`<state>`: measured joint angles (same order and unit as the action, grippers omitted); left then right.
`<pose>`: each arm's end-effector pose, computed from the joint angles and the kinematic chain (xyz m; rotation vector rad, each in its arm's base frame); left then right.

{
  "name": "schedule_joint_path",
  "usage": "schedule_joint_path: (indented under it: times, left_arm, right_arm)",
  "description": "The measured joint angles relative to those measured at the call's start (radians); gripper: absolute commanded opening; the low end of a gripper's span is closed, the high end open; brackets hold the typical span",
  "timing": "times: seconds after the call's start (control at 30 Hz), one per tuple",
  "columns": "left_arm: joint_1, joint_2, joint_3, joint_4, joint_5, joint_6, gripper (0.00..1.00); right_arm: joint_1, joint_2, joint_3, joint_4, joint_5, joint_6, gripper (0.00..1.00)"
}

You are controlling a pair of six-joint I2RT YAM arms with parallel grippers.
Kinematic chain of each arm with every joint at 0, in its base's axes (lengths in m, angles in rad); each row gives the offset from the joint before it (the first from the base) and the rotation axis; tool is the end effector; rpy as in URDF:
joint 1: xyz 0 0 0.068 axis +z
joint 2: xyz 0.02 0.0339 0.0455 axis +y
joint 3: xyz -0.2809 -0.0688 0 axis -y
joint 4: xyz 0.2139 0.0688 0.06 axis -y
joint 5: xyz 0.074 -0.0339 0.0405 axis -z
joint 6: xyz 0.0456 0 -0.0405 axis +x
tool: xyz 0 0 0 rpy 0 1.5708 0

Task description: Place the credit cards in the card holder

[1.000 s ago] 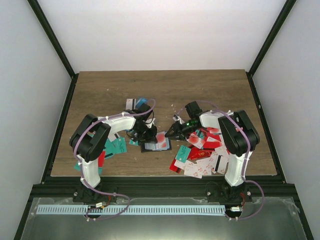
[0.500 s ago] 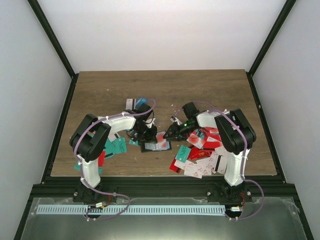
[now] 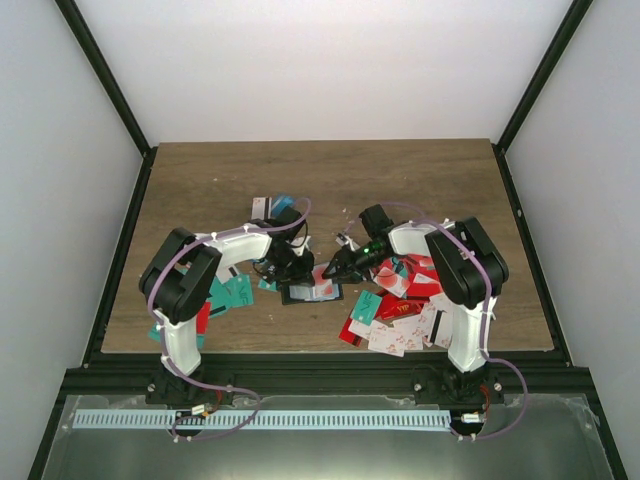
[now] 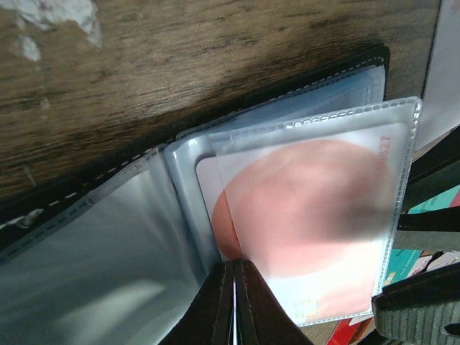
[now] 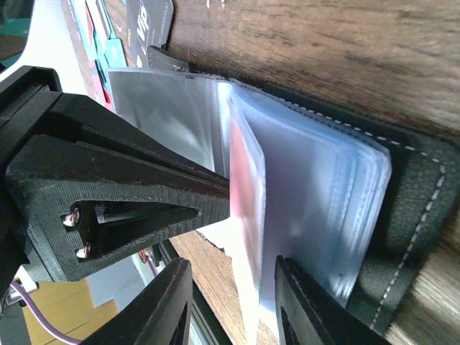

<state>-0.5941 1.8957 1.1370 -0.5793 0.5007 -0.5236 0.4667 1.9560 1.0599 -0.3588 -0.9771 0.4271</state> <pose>0.2633 -0.2042 0.1652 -0.1926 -2.9524 0.8245 0.2839 0.1854 0.1497 0.2732 -2.6110 -1.4339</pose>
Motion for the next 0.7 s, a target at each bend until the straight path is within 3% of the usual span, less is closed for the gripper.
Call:
schedule_joint_path:
  times: [0.23,0.7]
  left_arm:
    - [0.0,-0.029,0.019,-0.029,-0.036,-0.009,0.13]
    - [0.085,-0.247,0.056,-0.121,-0.108,-0.021,0.15]
  right_arm:
    - [0.002,0.0,0.007,-0.005,0.0,0.0,0.34]
    - [0.027,0.0,0.04,-0.037,0.003,0.021,0.35]
